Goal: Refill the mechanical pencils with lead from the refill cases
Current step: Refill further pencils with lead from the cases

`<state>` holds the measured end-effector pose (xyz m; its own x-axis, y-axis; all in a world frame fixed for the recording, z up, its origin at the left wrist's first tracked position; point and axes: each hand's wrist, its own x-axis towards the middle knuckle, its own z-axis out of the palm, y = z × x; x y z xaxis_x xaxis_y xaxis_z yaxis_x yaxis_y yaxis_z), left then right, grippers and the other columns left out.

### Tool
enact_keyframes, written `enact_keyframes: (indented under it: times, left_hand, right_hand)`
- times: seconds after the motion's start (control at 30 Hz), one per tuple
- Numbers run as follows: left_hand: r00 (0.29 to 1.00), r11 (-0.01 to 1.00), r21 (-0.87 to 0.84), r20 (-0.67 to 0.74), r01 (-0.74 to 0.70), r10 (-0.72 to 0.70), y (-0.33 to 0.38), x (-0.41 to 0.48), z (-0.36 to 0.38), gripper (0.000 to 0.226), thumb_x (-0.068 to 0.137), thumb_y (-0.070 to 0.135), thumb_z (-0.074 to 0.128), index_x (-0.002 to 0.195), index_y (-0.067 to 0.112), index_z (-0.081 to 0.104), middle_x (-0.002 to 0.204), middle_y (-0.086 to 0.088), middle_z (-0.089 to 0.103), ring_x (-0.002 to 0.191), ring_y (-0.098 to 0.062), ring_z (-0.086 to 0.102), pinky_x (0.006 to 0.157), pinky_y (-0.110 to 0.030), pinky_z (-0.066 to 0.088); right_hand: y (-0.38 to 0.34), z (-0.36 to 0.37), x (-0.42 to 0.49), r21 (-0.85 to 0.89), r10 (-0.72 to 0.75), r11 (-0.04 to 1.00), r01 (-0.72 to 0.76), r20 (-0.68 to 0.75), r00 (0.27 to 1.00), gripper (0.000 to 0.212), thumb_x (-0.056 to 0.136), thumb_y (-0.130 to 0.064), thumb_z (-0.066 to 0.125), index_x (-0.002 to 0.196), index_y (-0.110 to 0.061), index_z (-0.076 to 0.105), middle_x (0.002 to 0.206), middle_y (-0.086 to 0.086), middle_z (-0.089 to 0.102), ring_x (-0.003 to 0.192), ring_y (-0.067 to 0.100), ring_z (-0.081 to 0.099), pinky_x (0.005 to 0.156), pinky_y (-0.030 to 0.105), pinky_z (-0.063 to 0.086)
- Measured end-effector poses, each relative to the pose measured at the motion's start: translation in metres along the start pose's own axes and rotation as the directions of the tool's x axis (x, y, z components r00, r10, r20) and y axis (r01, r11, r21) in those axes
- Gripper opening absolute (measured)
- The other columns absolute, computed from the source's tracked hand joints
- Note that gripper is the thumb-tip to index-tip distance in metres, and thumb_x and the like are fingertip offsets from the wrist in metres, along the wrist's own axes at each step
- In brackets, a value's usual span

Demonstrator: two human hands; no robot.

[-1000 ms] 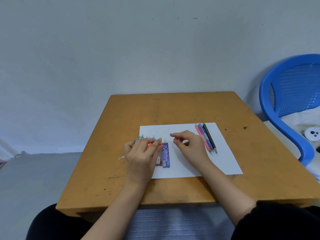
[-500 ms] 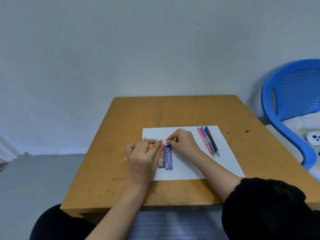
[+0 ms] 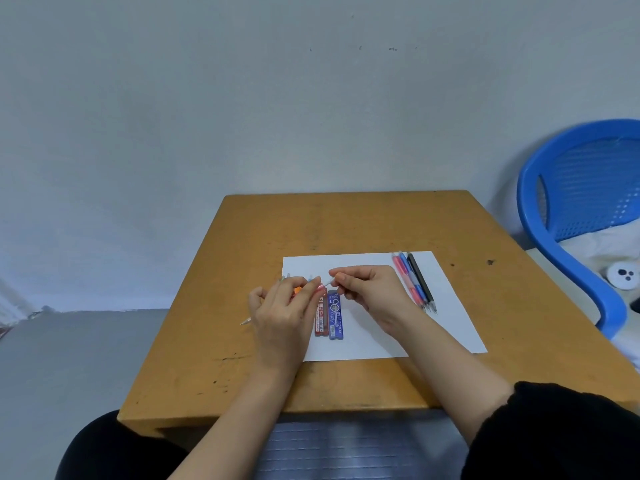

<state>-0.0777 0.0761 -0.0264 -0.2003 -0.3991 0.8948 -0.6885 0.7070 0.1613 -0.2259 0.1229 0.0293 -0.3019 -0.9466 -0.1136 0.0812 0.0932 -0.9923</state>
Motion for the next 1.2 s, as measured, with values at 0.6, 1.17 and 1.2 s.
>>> enact_keyframes:
  times: [0.6,1.17,1.2]
  left_hand:
    - [1.0,0.999,-0.034,-0.015,-0.021,0.02,-0.002,-0.001,0.001,0.013,0.087,0.025,0.069,0.092,0.016,0.077,0.086,-0.001,0.069,0.073,-0.015,0.063,0.071,-0.034,0.031]
    - [1.0,0.982,-0.186,0.02,0.018,-0.015,-0.001,-0.004,0.004,0.021,0.089,0.022,0.062,0.098,0.008,0.076,0.085,-0.001,0.071,0.08,-0.01,0.057,0.069,-0.028,0.038]
    - [0.995,0.968,-0.235,0.069,0.082,-0.067,-0.001,-0.004,0.002,0.021,0.088,0.022,0.063,0.099,0.008,0.075,0.085,-0.001,0.072,0.078,-0.009,0.058,0.067,-0.028,0.043]
  right_hand:
    - [0.009,0.01,-0.003,0.043,0.053,0.998,-0.05,-0.047,0.997,0.011,0.088,-0.014,0.065,0.091,-0.008,0.074,0.076,0.006,0.069,0.068,0.01,0.061,0.063,0.022,0.049]
    - [0.004,0.006,-0.006,0.261,0.018,0.965,0.002,-0.073,0.997,0.013,0.094,-0.012,0.054,0.096,-0.005,0.065,0.088,0.011,0.068,0.073,0.012,0.064,0.063,0.02,0.05]
    - [0.001,0.004,-0.003,0.346,0.023,0.938,0.008,-0.085,0.996,0.013,0.096,-0.014,0.052,0.096,-0.006,0.062,0.092,0.013,0.07,0.077,0.016,0.065,0.067,0.023,0.051]
